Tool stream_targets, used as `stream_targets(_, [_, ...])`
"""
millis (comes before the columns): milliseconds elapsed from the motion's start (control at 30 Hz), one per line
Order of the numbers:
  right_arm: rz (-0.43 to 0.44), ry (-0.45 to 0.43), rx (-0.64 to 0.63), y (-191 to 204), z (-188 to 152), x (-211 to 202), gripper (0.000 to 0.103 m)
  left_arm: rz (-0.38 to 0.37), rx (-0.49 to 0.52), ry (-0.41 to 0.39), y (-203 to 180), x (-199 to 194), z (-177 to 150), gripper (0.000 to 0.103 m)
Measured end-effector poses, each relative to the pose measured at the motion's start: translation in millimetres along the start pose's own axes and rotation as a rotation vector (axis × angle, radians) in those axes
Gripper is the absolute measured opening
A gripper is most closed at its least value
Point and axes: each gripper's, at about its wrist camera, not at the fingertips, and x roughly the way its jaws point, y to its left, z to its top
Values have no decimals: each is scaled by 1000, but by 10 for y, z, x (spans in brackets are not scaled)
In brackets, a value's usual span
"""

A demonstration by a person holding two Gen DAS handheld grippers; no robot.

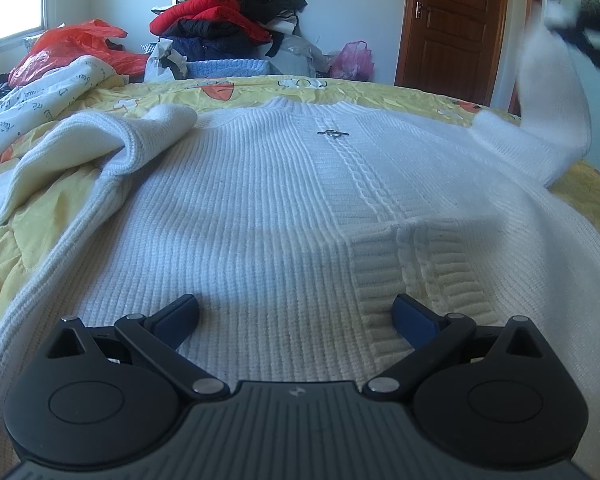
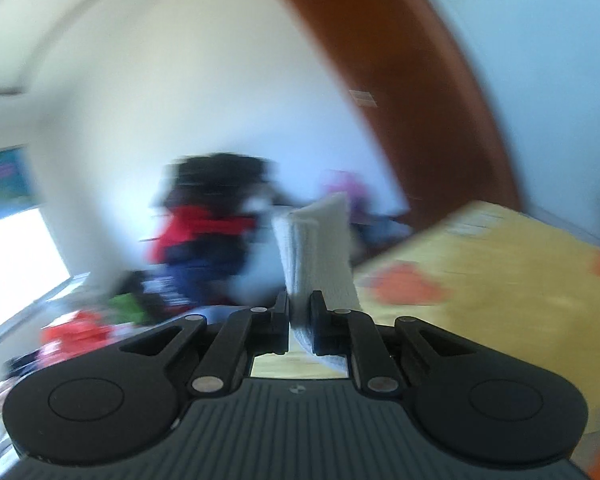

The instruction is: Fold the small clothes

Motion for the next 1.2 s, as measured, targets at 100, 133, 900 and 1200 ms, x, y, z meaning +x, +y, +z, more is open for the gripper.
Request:
stream_targets(100, [161, 60, 6, 557, -223, 104, 15, 0, 1, 1, 1, 0, 1, 103])
stream_targets(133, [200, 98, 5, 710, -357, 176, 15, -1, 0, 1, 11, -2, 1, 103])
stream_targets(900, [107, 327, 191, -263, -1637, -201, 70, -419, -635, 51, 247, 393, 704, 103])
stream_targets(1200, [149, 340, 176, -220, -1656, -146, 79, -300, -721, 80, 199, 1316, 1198, 57])
